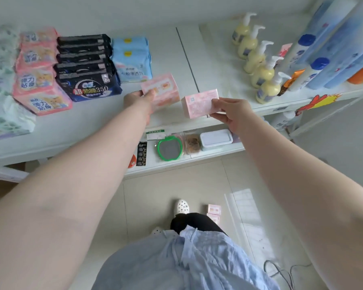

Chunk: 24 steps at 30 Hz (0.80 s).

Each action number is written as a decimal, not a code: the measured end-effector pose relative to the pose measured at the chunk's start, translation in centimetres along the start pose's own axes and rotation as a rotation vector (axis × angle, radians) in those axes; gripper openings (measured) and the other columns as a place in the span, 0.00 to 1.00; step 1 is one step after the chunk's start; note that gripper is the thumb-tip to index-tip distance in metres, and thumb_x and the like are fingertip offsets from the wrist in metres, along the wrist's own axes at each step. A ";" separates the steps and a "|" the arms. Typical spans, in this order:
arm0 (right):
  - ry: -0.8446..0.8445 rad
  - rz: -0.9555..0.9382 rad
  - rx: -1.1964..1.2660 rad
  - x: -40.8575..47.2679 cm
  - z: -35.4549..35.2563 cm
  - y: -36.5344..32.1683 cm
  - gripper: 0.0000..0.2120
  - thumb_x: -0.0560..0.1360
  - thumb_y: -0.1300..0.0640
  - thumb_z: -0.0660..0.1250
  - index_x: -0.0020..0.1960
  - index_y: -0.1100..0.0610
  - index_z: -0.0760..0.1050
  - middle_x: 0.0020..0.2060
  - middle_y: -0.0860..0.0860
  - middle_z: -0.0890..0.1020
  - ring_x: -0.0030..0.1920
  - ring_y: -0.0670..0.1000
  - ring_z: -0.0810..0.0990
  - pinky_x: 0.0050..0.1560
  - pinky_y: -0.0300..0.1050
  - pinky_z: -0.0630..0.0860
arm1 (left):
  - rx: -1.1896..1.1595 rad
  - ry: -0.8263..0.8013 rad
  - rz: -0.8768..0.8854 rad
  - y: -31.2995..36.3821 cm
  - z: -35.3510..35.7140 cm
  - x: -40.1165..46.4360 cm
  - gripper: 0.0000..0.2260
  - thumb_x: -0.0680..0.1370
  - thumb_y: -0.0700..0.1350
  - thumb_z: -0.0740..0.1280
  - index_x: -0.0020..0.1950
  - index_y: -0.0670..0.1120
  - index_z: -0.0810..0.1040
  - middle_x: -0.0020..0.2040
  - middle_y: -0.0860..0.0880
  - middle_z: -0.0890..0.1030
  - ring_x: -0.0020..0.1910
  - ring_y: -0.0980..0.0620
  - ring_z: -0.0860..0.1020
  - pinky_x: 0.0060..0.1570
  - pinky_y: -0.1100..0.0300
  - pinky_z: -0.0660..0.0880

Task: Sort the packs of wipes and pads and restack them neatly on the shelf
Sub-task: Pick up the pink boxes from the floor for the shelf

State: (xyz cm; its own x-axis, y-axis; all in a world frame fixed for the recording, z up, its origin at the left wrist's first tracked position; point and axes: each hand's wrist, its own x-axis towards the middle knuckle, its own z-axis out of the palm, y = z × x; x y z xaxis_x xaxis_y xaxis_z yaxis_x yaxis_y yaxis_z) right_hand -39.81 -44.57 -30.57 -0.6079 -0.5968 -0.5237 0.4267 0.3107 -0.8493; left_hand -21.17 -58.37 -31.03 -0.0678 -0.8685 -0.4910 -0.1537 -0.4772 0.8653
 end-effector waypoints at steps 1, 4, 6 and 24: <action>0.003 -0.004 -0.011 1.0 0.1 -0.3 0.14 0.73 0.66 0.72 0.58 0.68 0.79 0.51 0.60 0.83 0.42 0.53 0.84 0.51 0.47 0.82 | 0.007 0.006 -0.006 0.1 0.5 1.0 0.14 0.75 0.45 0.71 0.59 0.43 0.80 0.48 0.48 0.82 0.46 0.48 0.82 0.53 0.52 0.80; -0.003 0.000 -0.064 3.9 1.0 -1.1 0.14 0.73 0.66 0.72 0.58 0.68 0.78 0.50 0.60 0.83 0.40 0.52 0.84 0.53 0.49 0.81 | 0.062 0.045 -0.037 0.4 1.4 3.5 0.13 0.74 0.47 0.72 0.56 0.44 0.81 0.48 0.48 0.82 0.44 0.47 0.82 0.51 0.51 0.80; -0.012 0.022 -0.111 5.6 1.3 -1.5 0.13 0.72 0.65 0.73 0.56 0.67 0.79 0.46 0.58 0.84 0.40 0.52 0.85 0.55 0.51 0.80 | 0.106 0.049 -0.061 0.3 2.0 5.6 0.14 0.71 0.50 0.75 0.51 0.44 0.81 0.48 0.46 0.83 0.44 0.45 0.83 0.50 0.47 0.81; -0.274 -0.236 0.042 3.7 1.1 -1.3 0.14 0.69 0.60 0.74 0.54 0.59 0.81 0.52 0.54 0.84 0.52 0.52 0.83 0.54 0.45 0.80 | 0.034 -0.488 -0.347 1.8 5.8 0.8 0.22 0.74 0.54 0.71 0.63 0.47 0.72 0.50 0.49 0.81 0.50 0.48 0.80 0.48 0.53 0.78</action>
State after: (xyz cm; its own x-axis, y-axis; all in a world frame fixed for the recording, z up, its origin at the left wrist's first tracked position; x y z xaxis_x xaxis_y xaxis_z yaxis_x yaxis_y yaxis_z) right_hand -41.84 -47.96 -31.32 -0.4933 -0.8264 -0.2715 0.3267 0.1133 -0.9383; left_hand -27.23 -59.19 -30.42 -0.4521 -0.4969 -0.7407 -0.2787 -0.7101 0.6465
